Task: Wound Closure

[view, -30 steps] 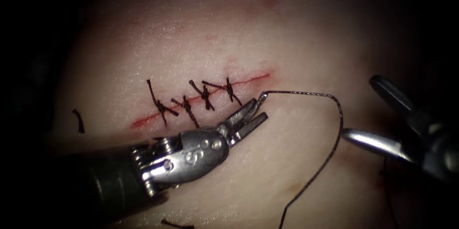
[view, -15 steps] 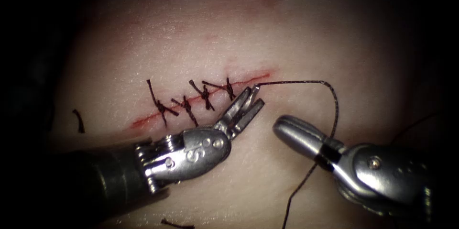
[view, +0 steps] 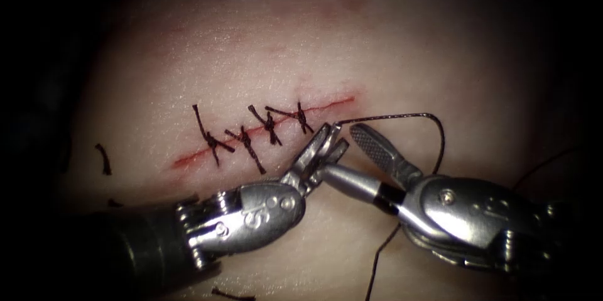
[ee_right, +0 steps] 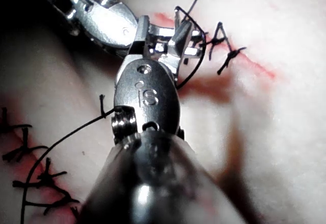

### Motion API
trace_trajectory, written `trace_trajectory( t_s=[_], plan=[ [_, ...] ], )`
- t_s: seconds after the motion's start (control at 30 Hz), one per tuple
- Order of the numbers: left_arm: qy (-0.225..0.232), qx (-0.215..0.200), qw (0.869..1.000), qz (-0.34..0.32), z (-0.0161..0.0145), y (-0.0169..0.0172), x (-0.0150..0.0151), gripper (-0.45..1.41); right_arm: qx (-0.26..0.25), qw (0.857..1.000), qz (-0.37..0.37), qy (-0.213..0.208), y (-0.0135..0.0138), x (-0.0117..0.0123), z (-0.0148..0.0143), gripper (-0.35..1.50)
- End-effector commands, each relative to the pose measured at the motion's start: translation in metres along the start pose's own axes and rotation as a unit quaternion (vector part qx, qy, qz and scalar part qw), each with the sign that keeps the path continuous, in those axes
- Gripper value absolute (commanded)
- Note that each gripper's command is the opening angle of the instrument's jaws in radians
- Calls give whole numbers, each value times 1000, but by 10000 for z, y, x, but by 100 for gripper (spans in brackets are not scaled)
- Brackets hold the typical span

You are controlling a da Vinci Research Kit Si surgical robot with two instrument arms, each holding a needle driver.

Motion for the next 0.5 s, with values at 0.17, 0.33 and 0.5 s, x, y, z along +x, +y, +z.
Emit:
trace_trajectory(
  t_s=[0.17,0.33,0.5],
  plan=[
    [9,-2,1000,3,1,8,3,-45,-3,1000,3,-1,-3,-10,9,88],
    [12,-5,1000,9,1,13,7,-45,-7,1000,5,1,-6,-8,15,74],
    [14,-5,1000,12,2,13,6,-45,-7,1000,5,7,-9,-7,12,-35]
  ],
)
